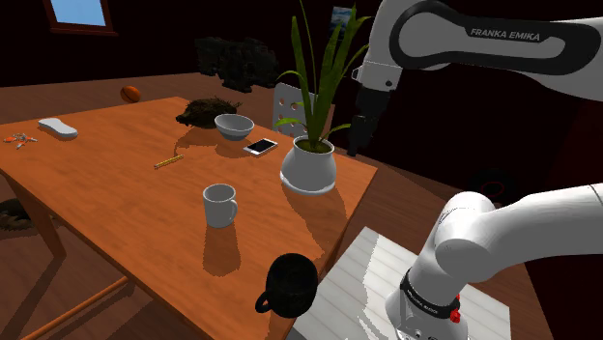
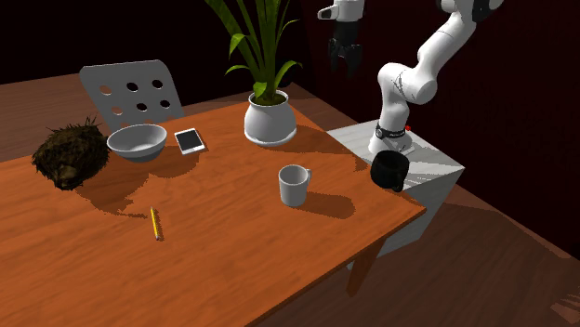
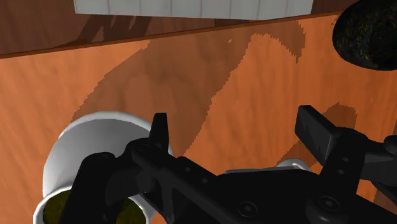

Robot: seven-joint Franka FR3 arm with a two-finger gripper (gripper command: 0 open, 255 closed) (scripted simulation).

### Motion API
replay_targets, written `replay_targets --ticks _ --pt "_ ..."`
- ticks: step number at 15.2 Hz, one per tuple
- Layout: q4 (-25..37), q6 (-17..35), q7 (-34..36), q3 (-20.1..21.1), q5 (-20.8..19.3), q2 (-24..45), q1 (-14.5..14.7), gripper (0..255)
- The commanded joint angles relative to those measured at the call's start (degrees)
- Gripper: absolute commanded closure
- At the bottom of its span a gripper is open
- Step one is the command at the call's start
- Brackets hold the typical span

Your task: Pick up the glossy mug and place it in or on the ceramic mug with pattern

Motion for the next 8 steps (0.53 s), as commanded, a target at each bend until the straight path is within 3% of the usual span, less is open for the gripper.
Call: replay_targets --ticks 1,8 --pt "0.0 0.0 0.0 0.0 0.0 0.0 0.0 0" --pt "1.07 11.44 4.61 4.03 3.3 12.06 2.3 0"
